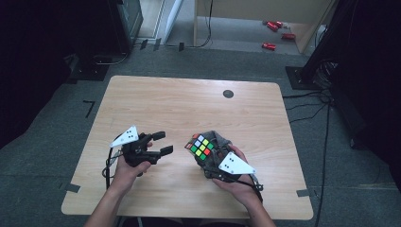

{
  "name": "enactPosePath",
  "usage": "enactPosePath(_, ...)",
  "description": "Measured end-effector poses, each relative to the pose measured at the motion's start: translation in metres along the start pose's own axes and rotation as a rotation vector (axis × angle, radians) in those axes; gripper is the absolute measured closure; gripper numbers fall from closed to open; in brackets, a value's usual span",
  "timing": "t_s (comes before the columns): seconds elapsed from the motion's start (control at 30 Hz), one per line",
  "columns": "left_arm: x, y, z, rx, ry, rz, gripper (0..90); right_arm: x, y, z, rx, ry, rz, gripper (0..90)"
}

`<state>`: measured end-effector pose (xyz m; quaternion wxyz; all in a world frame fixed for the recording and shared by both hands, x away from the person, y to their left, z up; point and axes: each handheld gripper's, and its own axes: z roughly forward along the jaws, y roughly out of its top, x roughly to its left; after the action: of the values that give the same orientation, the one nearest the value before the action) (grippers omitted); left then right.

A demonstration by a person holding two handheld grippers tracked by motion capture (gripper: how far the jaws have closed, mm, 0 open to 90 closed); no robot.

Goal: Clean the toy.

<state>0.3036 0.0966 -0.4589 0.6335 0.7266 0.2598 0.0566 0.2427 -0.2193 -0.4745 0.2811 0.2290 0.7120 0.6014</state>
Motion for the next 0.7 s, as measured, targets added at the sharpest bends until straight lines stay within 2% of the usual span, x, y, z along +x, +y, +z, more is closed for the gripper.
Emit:
enactPosePath(0.13, -0.008, -0.006, 0.007, 0.007, 0.059, 0.089, 21.7, -0.006, 0.009, -0.004, 0.003, 0.024, 0.128, 34.7)
enactPosePath(0.2, -0.012, -0.009, 0.011, 0.008, 0.094, 0.122, 21.0, -0.006, 0.012, -0.004, -0.004, 0.015, 0.170, 34.7)
enactPosePath(0.27, -0.017, -0.012, 0.015, 0.006, 0.128, 0.144, 20.5, -0.007, 0.015, -0.005, -0.011, 0.012, 0.230, 34.7)
enactPosePath(0.33, -0.021, -0.015, 0.018, 0.004, 0.157, 0.183, 20.6, -0.007, 0.017, -0.005, -0.023, 0.011, 0.286, 34.7)
enactPosePath(0.5, -0.030, -0.020, 0.025, 0.025, 0.194, 0.279, 20.5, -0.004, 0.024, -0.004, -0.041, 0.001, 0.420, 34.7)
enactPosePath(0.6, -0.036, -0.023, 0.030, 0.036, 0.211, 0.367, 20.4, -0.002, 0.026, -0.002, -0.034, 0.013, 0.471, 34.7)
enactPosePath(0.7, -0.041, -0.025, 0.033, 0.035, 0.223, 0.415, 18.6, 0.001, 0.026, 0.001, -0.013, 0.017, 0.526, 34.7)
